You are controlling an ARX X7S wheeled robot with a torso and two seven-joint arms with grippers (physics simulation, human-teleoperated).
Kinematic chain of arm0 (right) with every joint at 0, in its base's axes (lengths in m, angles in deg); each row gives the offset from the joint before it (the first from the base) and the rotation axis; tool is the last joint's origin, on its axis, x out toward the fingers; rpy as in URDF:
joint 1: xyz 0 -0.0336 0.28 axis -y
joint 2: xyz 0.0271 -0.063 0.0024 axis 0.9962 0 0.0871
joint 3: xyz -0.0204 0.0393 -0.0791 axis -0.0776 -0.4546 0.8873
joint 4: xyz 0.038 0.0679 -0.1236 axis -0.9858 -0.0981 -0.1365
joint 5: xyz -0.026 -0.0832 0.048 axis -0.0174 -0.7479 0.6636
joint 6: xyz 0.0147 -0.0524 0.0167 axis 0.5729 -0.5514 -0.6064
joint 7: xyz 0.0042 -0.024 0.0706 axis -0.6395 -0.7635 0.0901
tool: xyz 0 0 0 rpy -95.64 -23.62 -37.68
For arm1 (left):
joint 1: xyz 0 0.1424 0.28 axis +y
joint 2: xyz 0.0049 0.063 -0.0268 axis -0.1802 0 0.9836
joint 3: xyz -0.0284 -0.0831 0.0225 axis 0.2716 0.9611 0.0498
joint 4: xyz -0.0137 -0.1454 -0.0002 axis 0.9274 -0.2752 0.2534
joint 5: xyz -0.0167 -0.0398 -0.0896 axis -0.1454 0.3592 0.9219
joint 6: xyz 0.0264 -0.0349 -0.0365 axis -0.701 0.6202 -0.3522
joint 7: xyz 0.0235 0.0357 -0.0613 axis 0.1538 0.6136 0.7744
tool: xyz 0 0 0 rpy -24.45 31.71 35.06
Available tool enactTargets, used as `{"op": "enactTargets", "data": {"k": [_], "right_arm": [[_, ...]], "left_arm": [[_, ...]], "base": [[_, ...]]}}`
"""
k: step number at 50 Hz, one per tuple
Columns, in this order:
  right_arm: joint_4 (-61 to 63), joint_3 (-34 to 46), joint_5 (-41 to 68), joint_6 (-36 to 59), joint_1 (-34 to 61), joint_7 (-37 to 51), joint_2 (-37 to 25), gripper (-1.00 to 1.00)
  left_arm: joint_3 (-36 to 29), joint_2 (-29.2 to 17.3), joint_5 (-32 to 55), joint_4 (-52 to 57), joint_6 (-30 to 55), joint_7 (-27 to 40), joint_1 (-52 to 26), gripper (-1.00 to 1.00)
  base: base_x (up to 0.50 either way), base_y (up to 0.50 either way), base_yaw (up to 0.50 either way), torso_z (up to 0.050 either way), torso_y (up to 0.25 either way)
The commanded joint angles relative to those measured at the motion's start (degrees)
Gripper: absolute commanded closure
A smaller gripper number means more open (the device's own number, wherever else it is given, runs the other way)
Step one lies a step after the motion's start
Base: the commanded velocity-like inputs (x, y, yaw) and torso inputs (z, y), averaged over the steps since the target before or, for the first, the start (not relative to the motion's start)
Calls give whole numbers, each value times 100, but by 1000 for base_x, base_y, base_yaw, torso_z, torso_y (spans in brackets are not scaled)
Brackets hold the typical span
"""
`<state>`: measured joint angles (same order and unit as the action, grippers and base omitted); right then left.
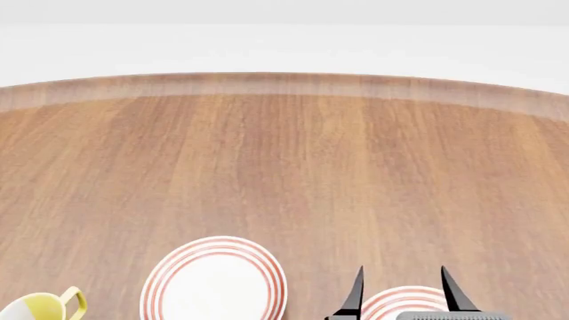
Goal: Put the white mug on the left plate.
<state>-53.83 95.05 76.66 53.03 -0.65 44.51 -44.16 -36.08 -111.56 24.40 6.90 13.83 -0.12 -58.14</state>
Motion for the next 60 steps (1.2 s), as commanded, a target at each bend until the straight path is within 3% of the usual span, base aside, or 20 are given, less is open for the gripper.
{"op": "enactTargets", "data": {"k": [1, 14, 27, 41, 60], "right_arm": [[-49, 43, 8, -27, 30, 6, 3, -100], [-138, 45, 20, -107, 19, 25, -5, -100], [-349, 73, 41, -257, 42, 0, 13, -100], [-398, 75, 82, -322, 13, 10, -2, -100], [-339, 149, 66, -226, 50, 60, -39, -100]], "left_arm": [[307, -273, 25, 584, -126, 396, 363, 100], [688, -481, -162, 1078, -229, 843, 692, 100], [784, -478, 725, 1759, -342, 1067, 507, 100], [835, -240, 1469, 2411, 882, 1396, -163, 100], [1065, -824, 1630, 2744, 1656, 1358, -554, 100]], "base": [[0, 0, 0, 0, 0], [0, 0, 0, 0, 0], [0, 0, 0, 0, 1], [0, 0, 0, 0, 0], [0, 0, 0, 0, 0]]}}
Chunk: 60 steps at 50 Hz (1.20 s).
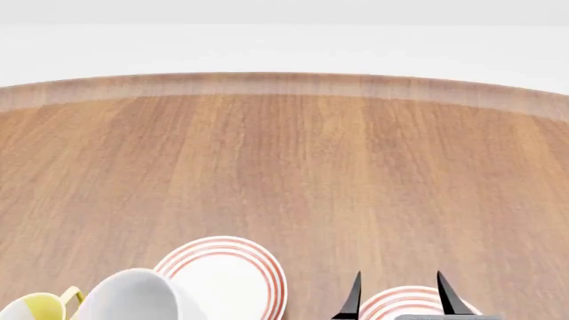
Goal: Put the white mug on the left plate.
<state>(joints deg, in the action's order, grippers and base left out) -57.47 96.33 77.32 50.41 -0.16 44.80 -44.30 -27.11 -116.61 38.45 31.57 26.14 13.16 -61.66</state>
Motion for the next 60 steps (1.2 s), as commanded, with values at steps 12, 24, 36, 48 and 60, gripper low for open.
{"op": "enactTargets", "data": {"k": [12, 24, 36, 48, 60], "right_arm": [[-57, 54, 17, 14, 52, 33, -17, -100], [-35, 81, 35, 28, 56, 49, -35, -100], [-147, 102, 53, -59, 79, 37, -27, -100], [-190, 105, 77, -89, 79, 54, -38, -100], [-192, 111, 90, -101, 75, 82, -55, -100]], "left_arm": [[475, -712, 587, 429, 419, 62, -310, 100], [471, -830, 1089, 426, 879, -191, -898, 100], [355, -694, 1408, 170, 1314, -482, -1474, 100], [180, -472, 1435, -249, 1666, -788, -1983, 100], [28, -306, 1440, -600, 1967, -1097, -2445, 100]], "base": [[0, 0, 0, 0, 0], [0, 0, 0, 0, 1], [0, 0, 0, 0, 0], [0, 0, 0, 0, 0], [0, 0, 0, 0, 1]]}}
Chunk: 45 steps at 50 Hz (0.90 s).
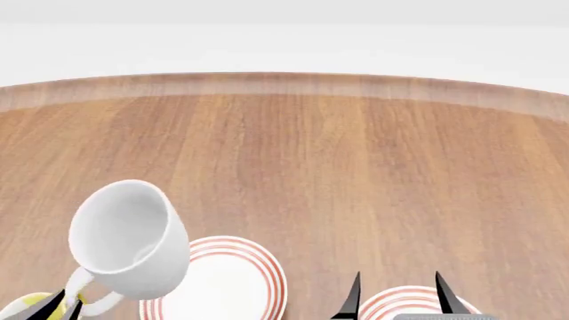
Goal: Put the white mug on the left plate.
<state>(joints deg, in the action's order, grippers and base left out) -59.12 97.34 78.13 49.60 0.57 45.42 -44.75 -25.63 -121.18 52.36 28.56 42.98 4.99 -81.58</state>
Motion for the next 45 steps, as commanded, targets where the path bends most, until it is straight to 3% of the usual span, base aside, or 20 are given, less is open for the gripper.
{"op": "enactTargets", "data": {"k": [1, 45], "right_arm": [[-35, 9, 16, -32, 2, 14, -10, -100], [-124, 65, 76, -86, 11, 74, -40, -100]], "left_arm": [[-127, 173, 68, -336, 311, -298, -486, 100], [-472, 1295, 59, -2602, 666, -1258, -1820, 100]], "base": [[0, 0, 0, 0, 0], [0, 0, 0, 0, 0]]}}
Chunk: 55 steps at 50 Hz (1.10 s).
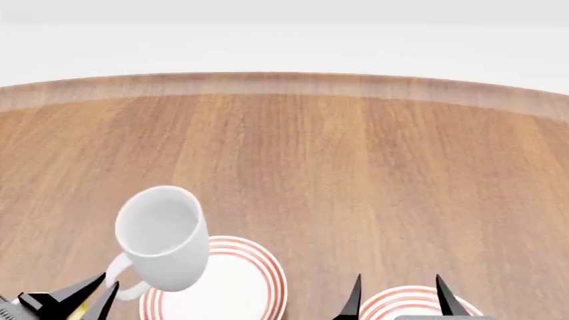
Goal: Put the white mug on the left plate.
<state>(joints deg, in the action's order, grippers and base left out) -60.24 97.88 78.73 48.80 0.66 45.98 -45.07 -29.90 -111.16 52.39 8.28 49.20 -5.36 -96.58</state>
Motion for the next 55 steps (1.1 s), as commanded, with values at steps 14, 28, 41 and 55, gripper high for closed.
{"op": "enactTargets", "data": {"k": [14, 28, 41, 55], "right_arm": [[-17, 51, 10, 16, 35, 39, -23, -100], [-11, 55, 34, -2, 21, 65, -41, -100], [-63, 78, 56, -42, 24, 62, -42, -100], [-60, 71, 85, -84, -7, 76, -71, -100]], "left_arm": [[-86, 694, 83, -1453, -209, -590, -521, 100], [-74, 1053, 179, -2072, -431, -864, -662, 100], [-26, 1326, 227, -2418, -621, -932, -749, 100], [-19, 1589, 252, -2867, -758, -1080, -876, 100]], "base": [[0, 0, 0, 0, 0], [0, 0, 0, 0, 1], [0, 0, 0, 0, 0], [0, 0, 0, 0, 1]]}}
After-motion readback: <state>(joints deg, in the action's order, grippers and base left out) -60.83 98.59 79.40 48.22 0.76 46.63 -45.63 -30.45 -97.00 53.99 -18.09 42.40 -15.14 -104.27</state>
